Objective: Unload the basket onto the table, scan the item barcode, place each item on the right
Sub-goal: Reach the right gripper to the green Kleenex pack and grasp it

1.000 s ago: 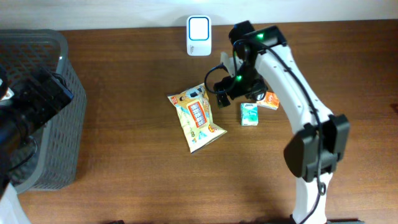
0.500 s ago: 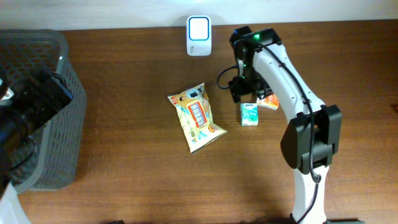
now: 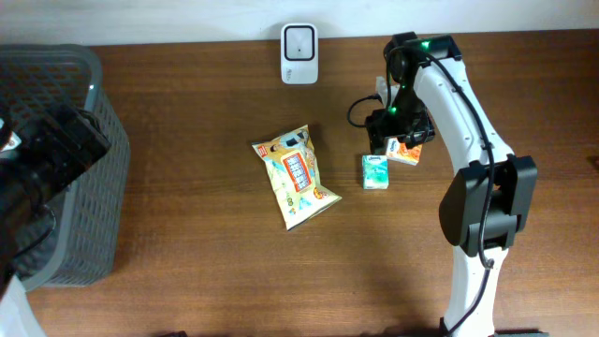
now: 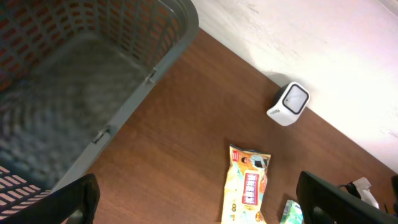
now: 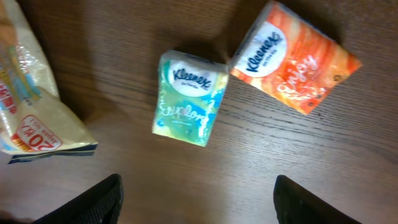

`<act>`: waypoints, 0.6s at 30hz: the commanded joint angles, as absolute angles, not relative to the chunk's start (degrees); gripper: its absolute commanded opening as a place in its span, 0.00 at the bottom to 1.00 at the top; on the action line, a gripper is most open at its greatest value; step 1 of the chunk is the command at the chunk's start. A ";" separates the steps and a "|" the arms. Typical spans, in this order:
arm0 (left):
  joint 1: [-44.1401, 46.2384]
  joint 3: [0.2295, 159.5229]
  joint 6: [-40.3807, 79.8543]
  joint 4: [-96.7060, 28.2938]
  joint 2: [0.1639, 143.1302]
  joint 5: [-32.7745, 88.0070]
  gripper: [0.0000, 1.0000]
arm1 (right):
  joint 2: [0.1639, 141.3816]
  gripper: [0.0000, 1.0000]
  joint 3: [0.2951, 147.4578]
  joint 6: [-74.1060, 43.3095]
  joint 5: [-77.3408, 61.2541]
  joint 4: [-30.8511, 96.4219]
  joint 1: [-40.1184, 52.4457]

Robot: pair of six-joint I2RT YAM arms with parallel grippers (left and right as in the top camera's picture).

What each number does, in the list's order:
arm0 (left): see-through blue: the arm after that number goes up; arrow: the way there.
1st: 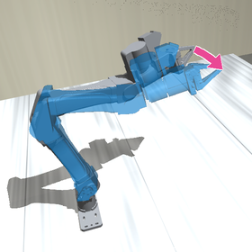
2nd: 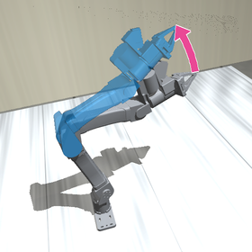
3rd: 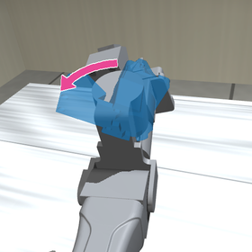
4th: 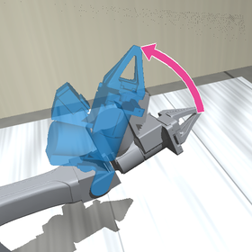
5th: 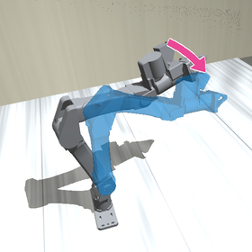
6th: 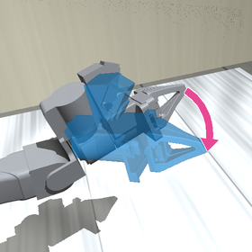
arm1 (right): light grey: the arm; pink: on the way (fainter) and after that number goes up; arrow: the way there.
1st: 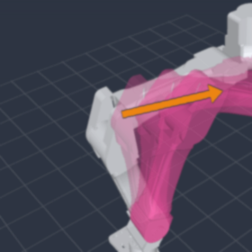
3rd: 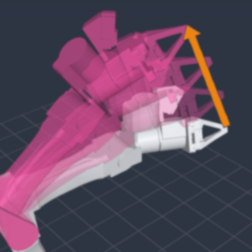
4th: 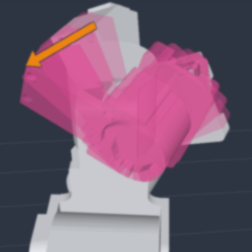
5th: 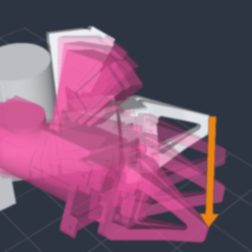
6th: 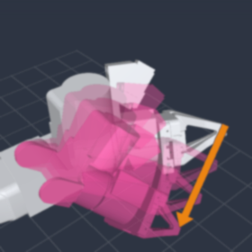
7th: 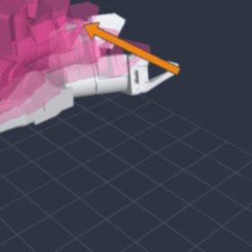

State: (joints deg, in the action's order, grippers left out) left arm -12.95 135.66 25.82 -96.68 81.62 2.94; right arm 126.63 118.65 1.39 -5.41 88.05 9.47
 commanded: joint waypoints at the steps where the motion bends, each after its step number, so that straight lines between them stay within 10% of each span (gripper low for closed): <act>1: -13.19 135.96 26.26 -96.71 81.30 2.70 0.99 | 127.02 0.76 118.28 0.60 -2.55 88.12 9.52; 18: -13.19 135.96 26.26 -96.71 81.30 2.70 0.99 | 127.02 0.73 103.33 0.64 -5.63 77.80 8.56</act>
